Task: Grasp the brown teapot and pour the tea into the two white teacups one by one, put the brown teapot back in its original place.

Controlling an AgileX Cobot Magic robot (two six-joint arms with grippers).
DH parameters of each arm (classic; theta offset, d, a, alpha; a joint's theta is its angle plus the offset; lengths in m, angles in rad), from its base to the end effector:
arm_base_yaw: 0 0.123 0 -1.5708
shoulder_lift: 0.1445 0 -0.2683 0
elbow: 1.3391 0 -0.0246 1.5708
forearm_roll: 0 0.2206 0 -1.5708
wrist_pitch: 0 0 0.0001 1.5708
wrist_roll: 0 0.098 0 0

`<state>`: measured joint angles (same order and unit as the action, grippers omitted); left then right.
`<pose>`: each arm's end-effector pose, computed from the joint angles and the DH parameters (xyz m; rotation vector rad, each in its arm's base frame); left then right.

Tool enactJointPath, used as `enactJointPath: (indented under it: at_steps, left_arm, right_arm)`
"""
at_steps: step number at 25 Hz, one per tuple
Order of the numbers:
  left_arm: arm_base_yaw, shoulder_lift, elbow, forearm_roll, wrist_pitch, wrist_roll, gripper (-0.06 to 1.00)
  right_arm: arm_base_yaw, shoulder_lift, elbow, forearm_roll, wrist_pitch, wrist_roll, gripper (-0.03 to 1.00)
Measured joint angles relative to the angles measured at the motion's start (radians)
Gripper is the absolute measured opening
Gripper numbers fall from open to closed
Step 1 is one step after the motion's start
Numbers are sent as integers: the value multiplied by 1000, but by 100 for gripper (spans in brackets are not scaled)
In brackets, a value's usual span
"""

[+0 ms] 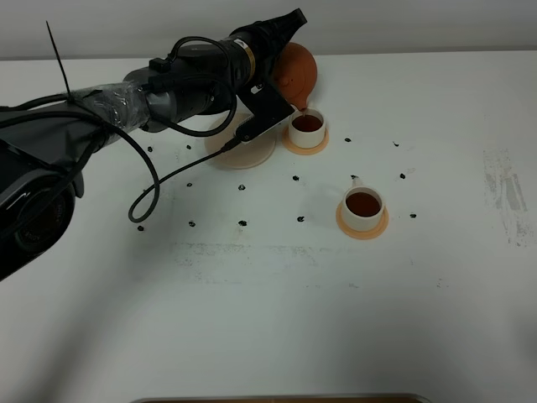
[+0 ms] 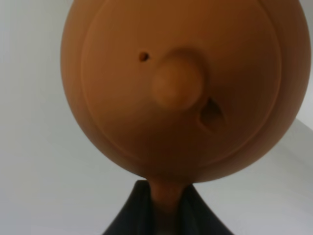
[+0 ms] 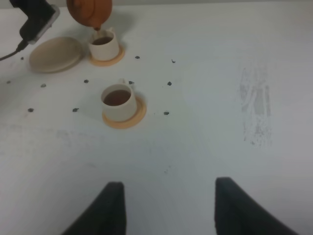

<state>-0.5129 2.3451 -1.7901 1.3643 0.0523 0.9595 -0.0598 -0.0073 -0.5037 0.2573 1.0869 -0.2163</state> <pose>0.4452 -0.2449 0.1632 2.2321 0.3789 1.1181 -0.0111 0.0228 0.2605 -0.1766 2.0274 0.1354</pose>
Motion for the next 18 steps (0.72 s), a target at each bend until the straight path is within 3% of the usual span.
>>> enactJointPath:
  at_steps: [12,18]
  left_arm:
    - [0,0,0,-15,1,-24,12]
    - [0,-7,0,-131,7,-55,12]
  right_arm:
    - [0,0,0,0,0,0,44]
    - [0,0,0,0,0,0,44]
